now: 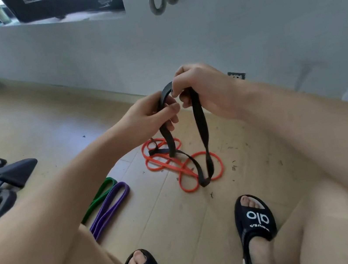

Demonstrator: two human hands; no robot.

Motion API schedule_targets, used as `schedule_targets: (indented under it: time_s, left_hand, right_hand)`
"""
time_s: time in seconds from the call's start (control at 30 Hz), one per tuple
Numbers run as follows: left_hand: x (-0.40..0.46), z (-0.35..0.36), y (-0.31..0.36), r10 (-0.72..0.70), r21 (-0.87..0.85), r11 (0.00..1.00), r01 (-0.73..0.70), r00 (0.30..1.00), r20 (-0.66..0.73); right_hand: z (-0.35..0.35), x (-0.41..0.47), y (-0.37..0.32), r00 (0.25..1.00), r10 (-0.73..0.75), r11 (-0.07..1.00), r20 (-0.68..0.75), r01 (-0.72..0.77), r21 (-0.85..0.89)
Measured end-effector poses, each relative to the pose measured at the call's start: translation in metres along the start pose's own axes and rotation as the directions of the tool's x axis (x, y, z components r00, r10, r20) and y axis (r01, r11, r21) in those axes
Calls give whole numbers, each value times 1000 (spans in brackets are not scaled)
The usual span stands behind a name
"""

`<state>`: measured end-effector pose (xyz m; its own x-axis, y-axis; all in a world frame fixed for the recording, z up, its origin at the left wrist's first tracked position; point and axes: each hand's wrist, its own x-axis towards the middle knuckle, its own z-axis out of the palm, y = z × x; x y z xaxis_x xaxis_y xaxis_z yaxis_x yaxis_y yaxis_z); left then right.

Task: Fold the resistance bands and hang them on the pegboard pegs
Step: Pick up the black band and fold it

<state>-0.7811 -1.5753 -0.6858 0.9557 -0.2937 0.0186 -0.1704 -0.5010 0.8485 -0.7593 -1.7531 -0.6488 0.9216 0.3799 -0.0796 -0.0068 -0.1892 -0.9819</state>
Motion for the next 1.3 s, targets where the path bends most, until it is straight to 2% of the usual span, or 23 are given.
schedule_targets:
  time_s: [0.17,0.4,0.67,0.83,0.97,1.1,1.3]
  left_hand:
    - [-3,-1,2,6,-9,1000,-6,1000,21]
    - [-2,12,8,26,-90,996,-21,998,64]
    - [2,20,5,20,-131,991,-17,1000,21]
    - [8,21,1,41,41,998,-38,997,-59]
    - [10,10,-4,16,226,974,10,994,-112]
    - [10,-2,-6,36,305,952,-5,995,-96]
    - [10,-8,-6,60,359,933,-18,993,-105]
  right_hand:
    - [-8,-6,6,997,24,1000,71,-25,12]
    - [2,-1,2,999,-29,997,-26,31,77]
    - [18,6,-5,994,21,952,-106,12,305]
    - [17,10,-5,993,-5,956,-117,39,290]
    - [7,12,-2,980,-19,987,-196,50,154]
    - [-2,12,2,959,-37,997,-280,56,60]
    - [-5,13,2,948,-111,994,-300,109,-23]
